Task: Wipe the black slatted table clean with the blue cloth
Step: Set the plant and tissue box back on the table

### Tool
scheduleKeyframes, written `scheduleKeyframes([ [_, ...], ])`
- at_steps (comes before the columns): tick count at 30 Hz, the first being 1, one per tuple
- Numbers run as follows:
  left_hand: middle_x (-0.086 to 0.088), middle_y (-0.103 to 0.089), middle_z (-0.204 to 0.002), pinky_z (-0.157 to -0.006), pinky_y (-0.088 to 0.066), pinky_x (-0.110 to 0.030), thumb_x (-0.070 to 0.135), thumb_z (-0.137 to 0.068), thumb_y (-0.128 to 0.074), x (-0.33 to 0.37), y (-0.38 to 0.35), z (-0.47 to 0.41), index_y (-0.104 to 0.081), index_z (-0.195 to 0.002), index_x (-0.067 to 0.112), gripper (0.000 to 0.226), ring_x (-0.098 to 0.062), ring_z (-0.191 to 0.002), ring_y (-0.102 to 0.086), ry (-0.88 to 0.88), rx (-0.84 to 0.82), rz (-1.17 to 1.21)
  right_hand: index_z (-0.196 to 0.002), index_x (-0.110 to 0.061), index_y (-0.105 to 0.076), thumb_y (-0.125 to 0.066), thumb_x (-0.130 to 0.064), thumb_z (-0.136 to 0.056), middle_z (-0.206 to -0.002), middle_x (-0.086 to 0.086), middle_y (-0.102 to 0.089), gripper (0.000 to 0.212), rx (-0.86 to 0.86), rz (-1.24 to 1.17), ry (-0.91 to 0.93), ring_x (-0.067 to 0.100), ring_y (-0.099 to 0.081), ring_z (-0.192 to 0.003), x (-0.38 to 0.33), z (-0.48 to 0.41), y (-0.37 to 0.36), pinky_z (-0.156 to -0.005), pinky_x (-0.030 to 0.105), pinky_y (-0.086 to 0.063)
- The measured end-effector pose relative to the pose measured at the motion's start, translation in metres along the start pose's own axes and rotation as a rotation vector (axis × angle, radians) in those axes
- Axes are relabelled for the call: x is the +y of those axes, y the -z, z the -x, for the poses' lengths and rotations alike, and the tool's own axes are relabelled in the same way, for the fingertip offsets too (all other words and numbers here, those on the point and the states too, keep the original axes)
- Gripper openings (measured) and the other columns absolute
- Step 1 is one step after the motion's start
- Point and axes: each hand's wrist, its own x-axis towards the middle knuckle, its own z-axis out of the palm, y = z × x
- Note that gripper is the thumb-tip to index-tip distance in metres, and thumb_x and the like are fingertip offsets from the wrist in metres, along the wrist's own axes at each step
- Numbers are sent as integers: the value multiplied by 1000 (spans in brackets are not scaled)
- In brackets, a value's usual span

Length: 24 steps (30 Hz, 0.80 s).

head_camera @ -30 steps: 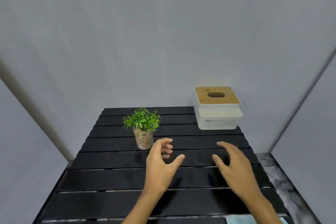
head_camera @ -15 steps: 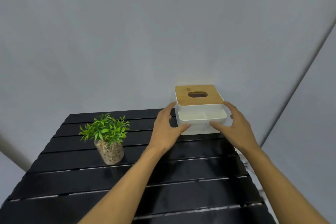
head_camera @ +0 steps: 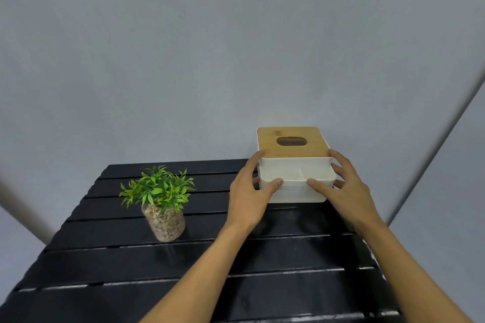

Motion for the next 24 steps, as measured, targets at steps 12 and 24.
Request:
scheduleKeyframes([
  [12,19,-60,-118,-72,-50,-14,17,-78,-78,8,62,50,-48,-131,44,66,-1,-91,-67,14,118,-6,-136,-41,-38,-80,-26,-73,-127,-14,-58,77,-99,-157,11,-1,-59,-104,-28,46,-44,-68,3,-47],
  [24,22,-59,-123,-78,-50,-15,19,-79,-77,7,85,79,-45,-131,49,68,3,-100,-63,34,128,-17,-137,-39,-37,-79,-26,-74,-131,-11,-56,77,-125,-135,4,9,-57,-112,-43,77,-54,-69,0,-45],
])
